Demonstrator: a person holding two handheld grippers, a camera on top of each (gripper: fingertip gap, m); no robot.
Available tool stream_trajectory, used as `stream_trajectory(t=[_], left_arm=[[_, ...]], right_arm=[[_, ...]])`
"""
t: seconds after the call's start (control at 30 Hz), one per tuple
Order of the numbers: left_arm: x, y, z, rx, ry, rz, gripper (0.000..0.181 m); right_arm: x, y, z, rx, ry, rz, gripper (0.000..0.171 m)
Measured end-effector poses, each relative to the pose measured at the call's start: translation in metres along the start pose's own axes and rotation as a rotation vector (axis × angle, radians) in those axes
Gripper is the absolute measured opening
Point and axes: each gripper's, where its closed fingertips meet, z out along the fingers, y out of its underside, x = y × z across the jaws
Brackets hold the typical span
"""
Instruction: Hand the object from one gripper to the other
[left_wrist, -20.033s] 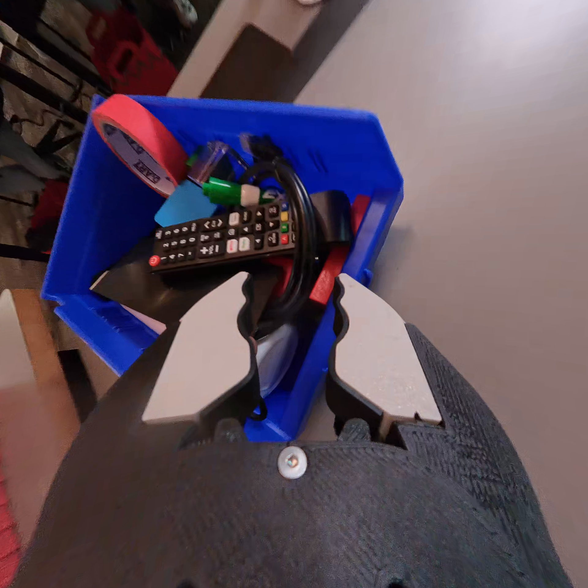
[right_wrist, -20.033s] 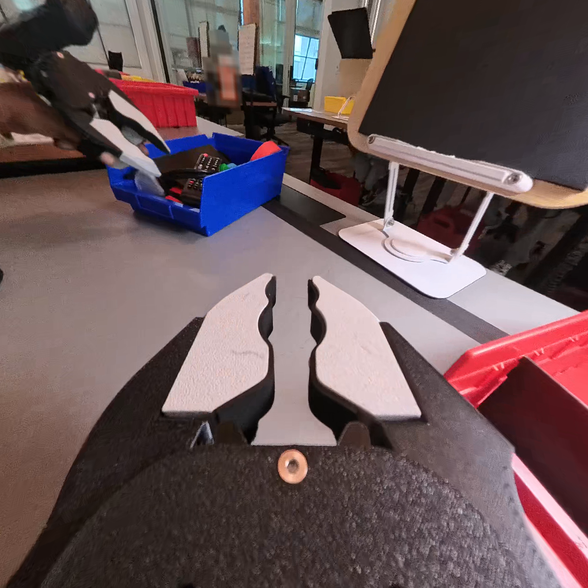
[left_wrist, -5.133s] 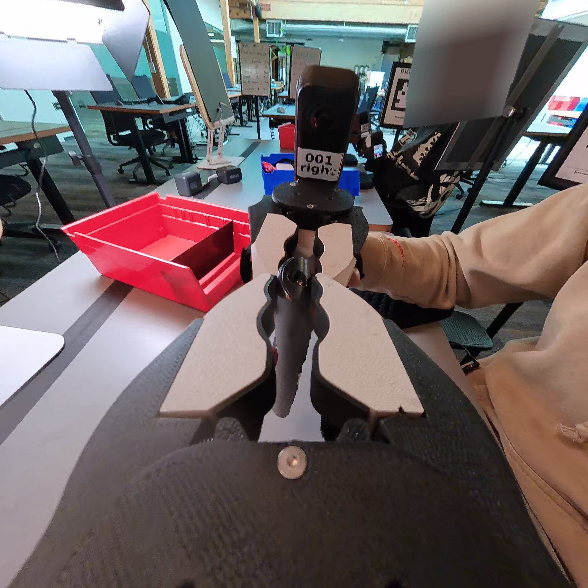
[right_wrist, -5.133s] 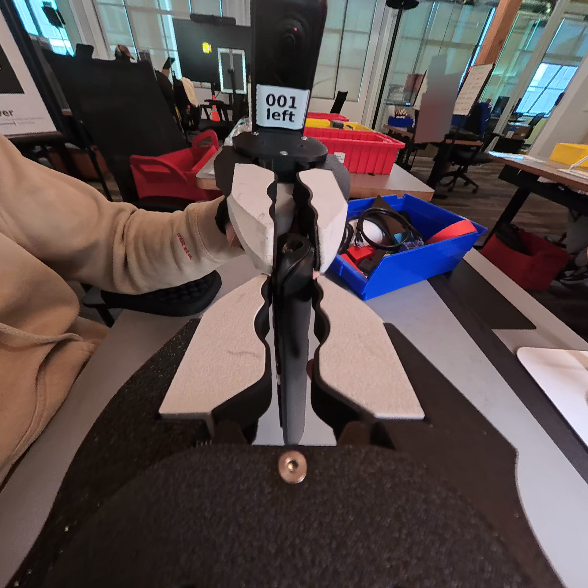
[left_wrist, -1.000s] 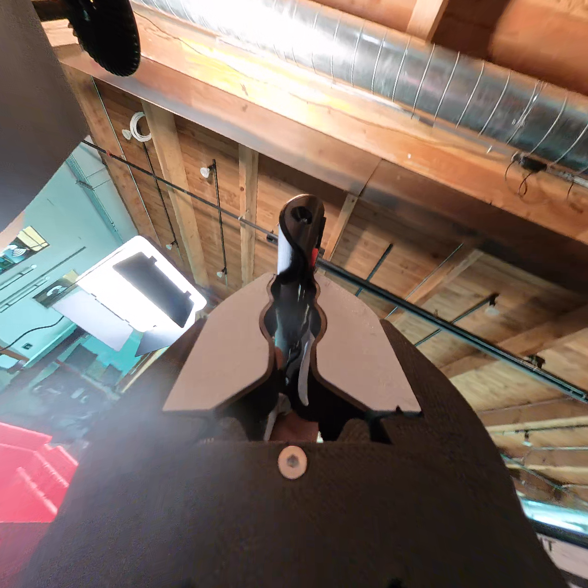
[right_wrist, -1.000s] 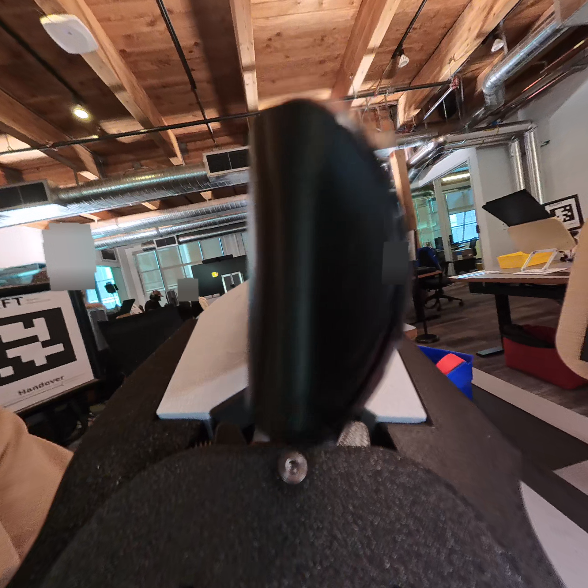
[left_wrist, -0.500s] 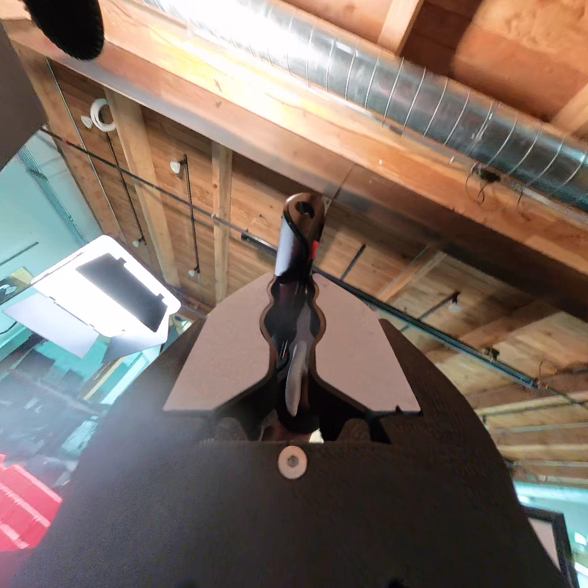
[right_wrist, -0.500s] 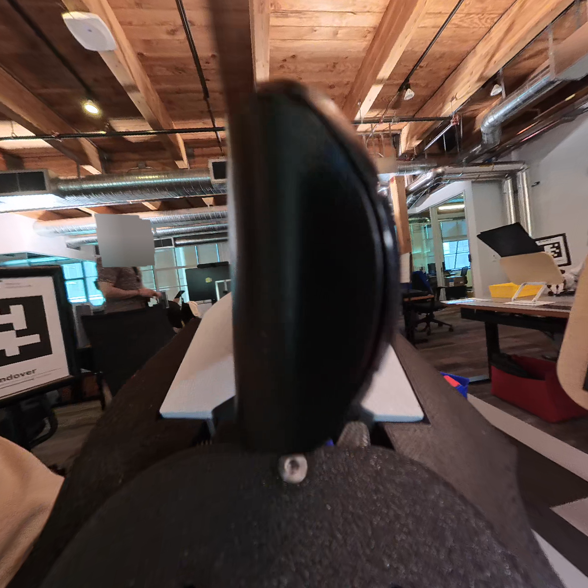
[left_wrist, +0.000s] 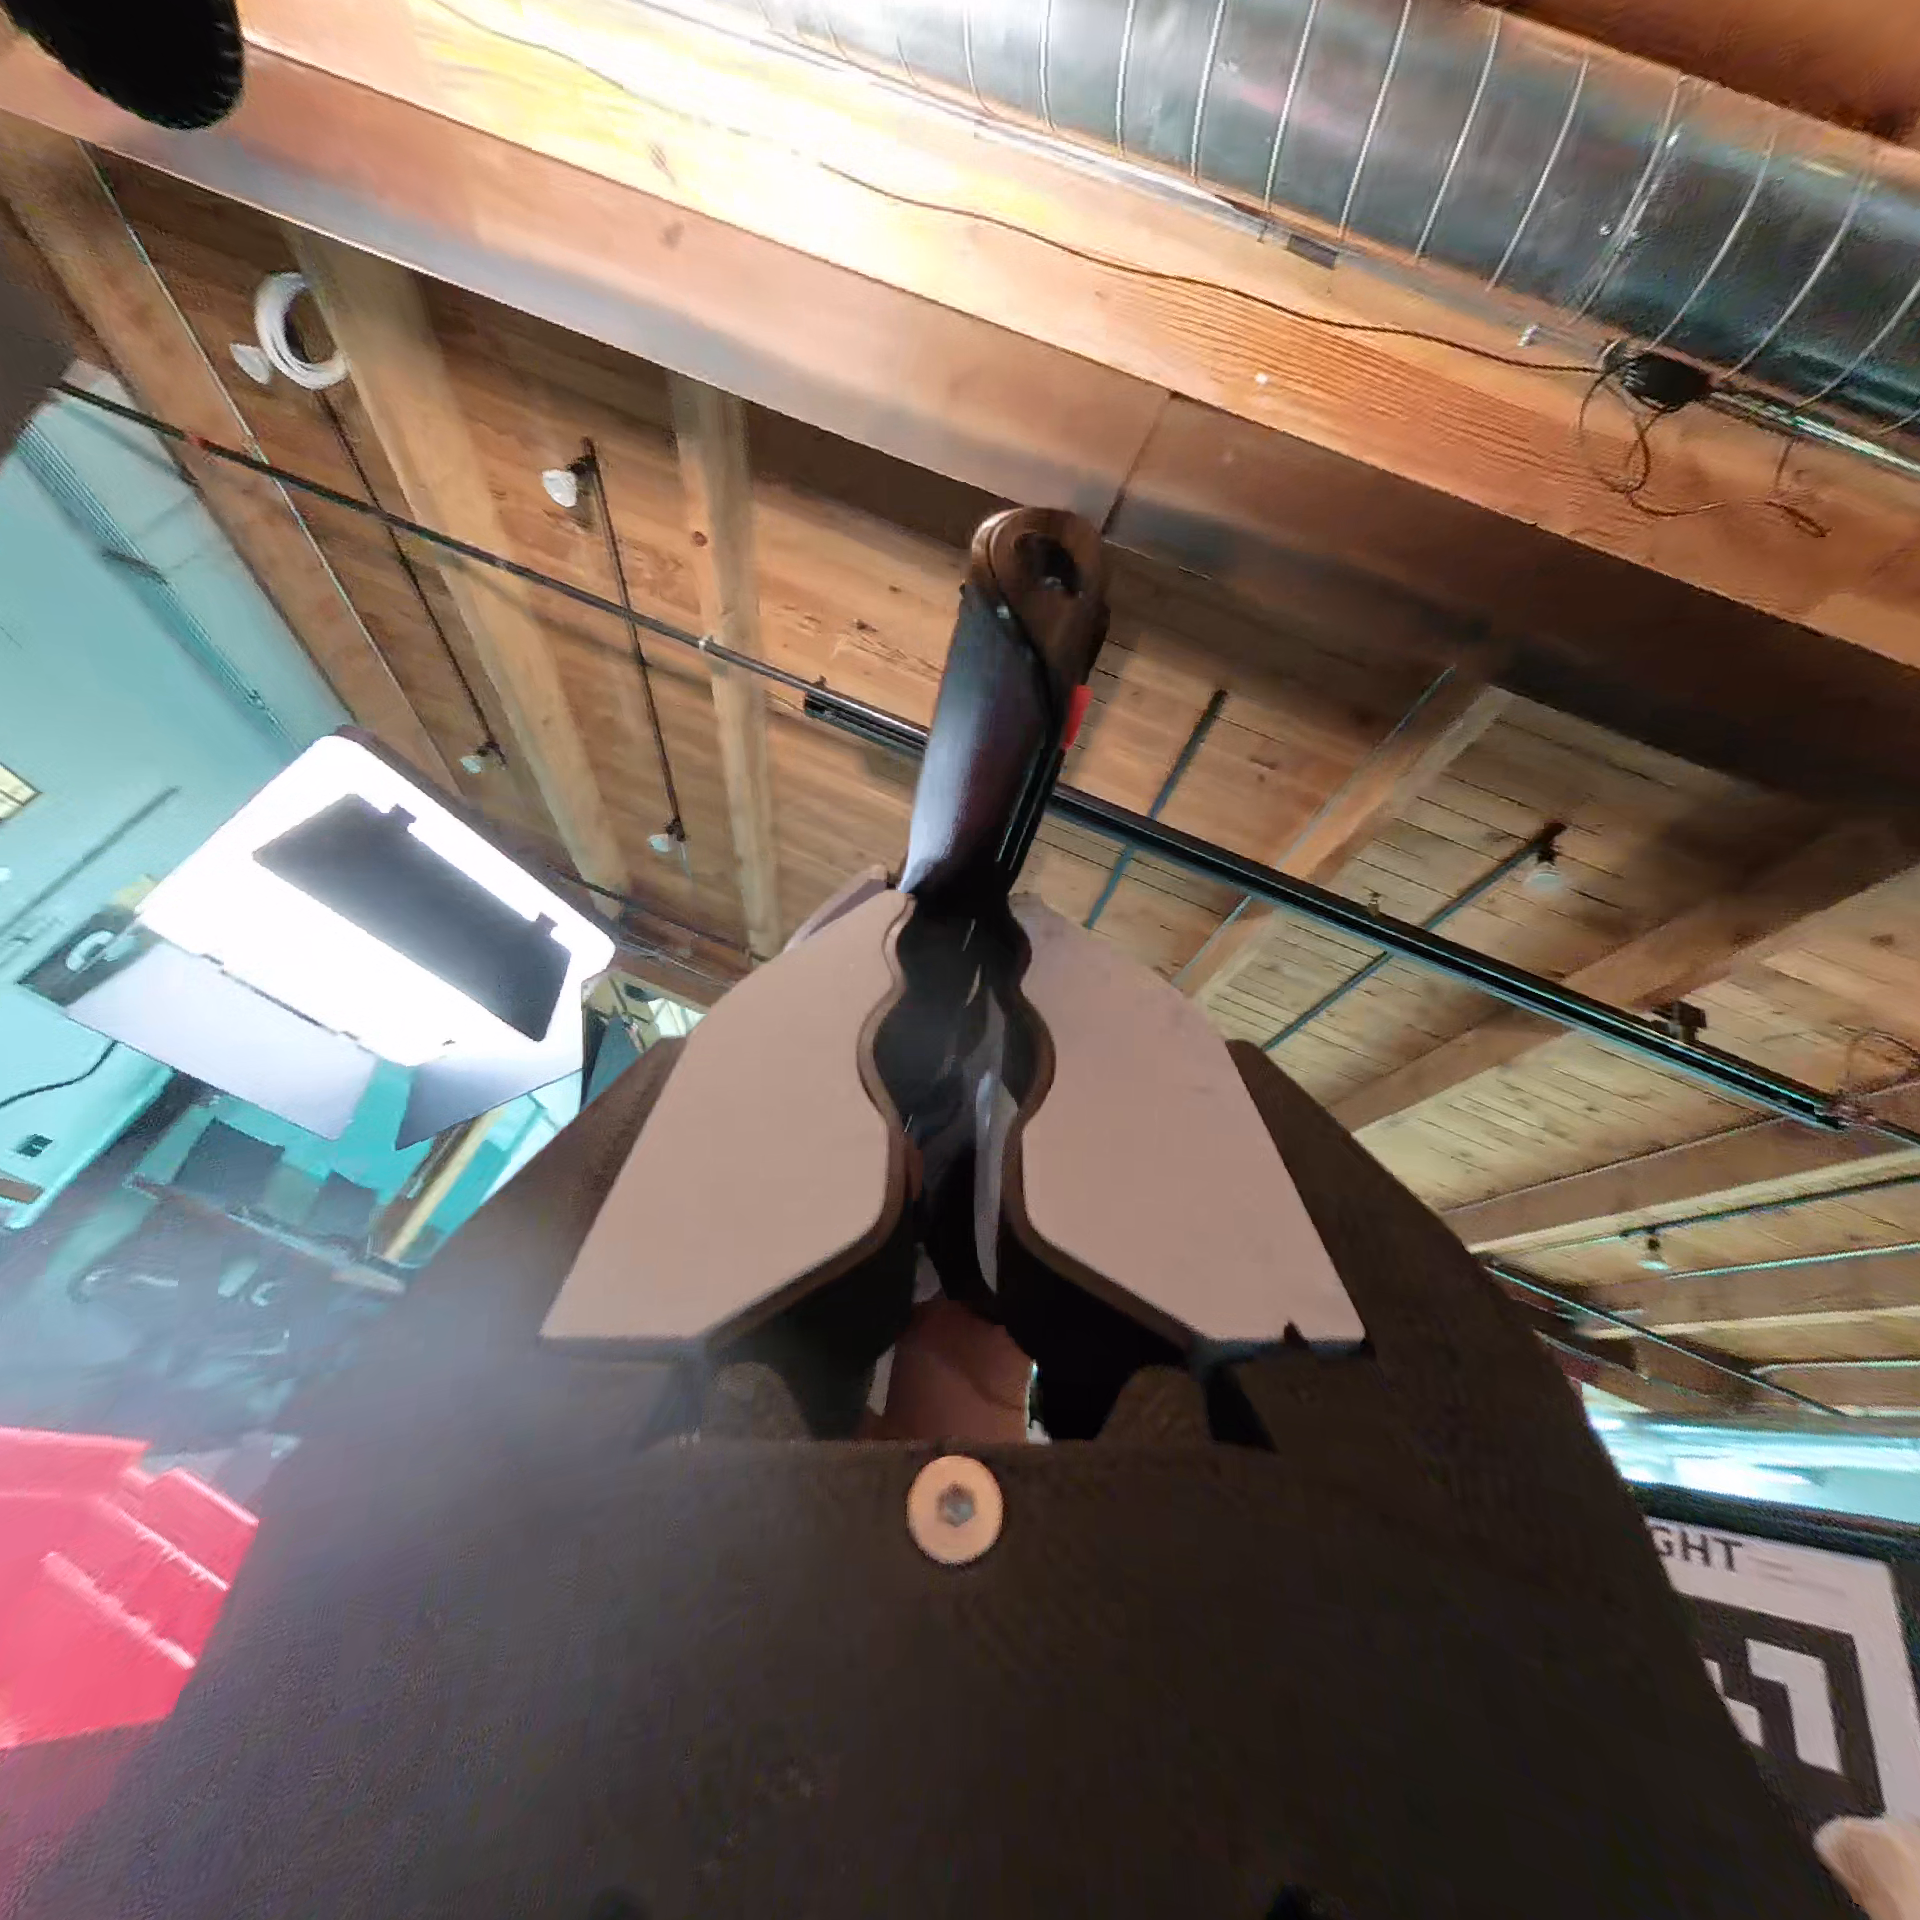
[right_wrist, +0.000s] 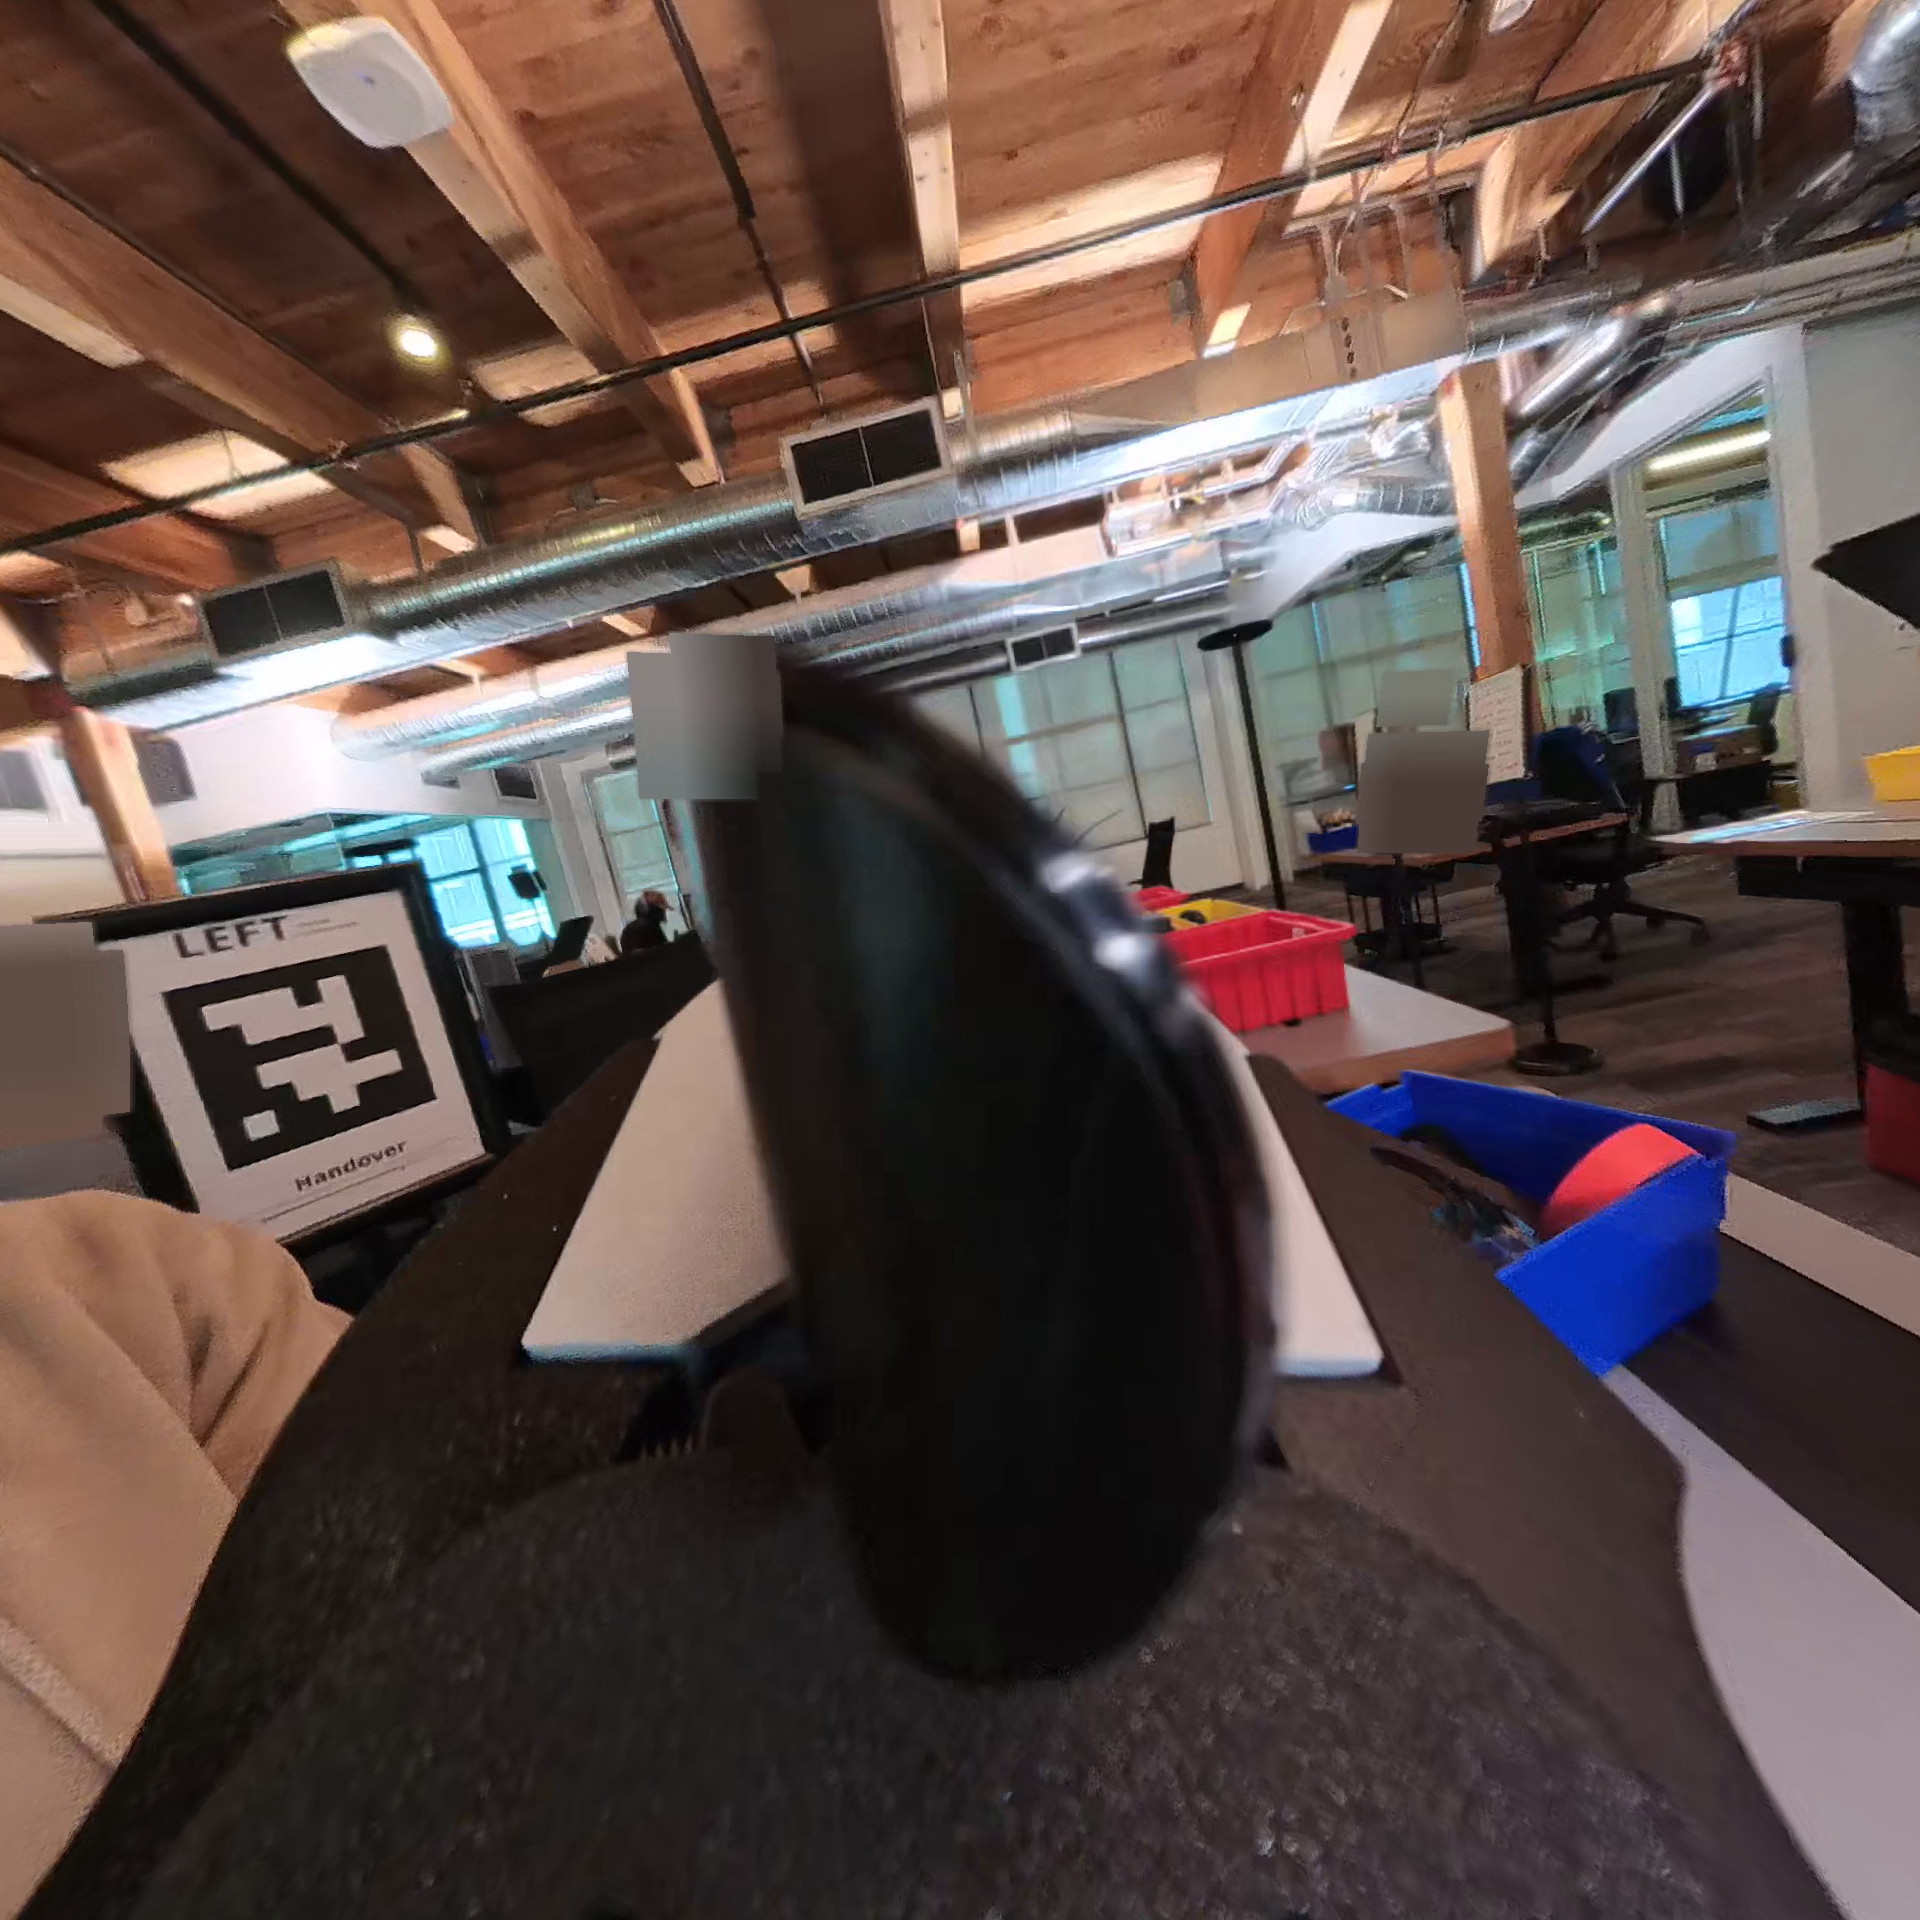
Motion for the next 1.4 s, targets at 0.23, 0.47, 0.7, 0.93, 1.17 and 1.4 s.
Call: stream_trajectory(t=[0.23, 0.47, 0.7, 0.93, 1.17, 1.4], left_arm=[[0.001, 0.004, 0.002, -0.051, -0.036, 0.109, 0.014], [-0.001, 0.012, 0.001, -0.073, -0.021, 0.165, 0.018], [-0.009, -0.002, -0.005, 0.008, -0.057, 0.169, 0.021], [-0.009, -0.005, -0.005, -0.023, -0.069, 0.214, 0.021], [-0.006, -0.036, -0.013, 0.121, -0.055, 0.08, 0.019], [-0.002, -0.051, -0.016, 0.162, -0.034, 0.077, 0.02]], right_arm=[[-0.001, -0.002, -0.003, -0.019, 0.018, -0.013, 0.095], [0.001, 0.0, -0.011, -0.067, 0.012, 0.063, 0.071], [0.007, 0.004, -0.014, -0.073, 0.006, 0.131, 0.05], [0.009, 0.014, -0.006, -0.125, 0.041, 0.102, 0.072], [0.006, 0.01, 0.006, -0.044, 0.038, 0.027, 0.079], [0.01, 0.008, 0.007, 0.025, 0.041, -0.019, 0.024]])
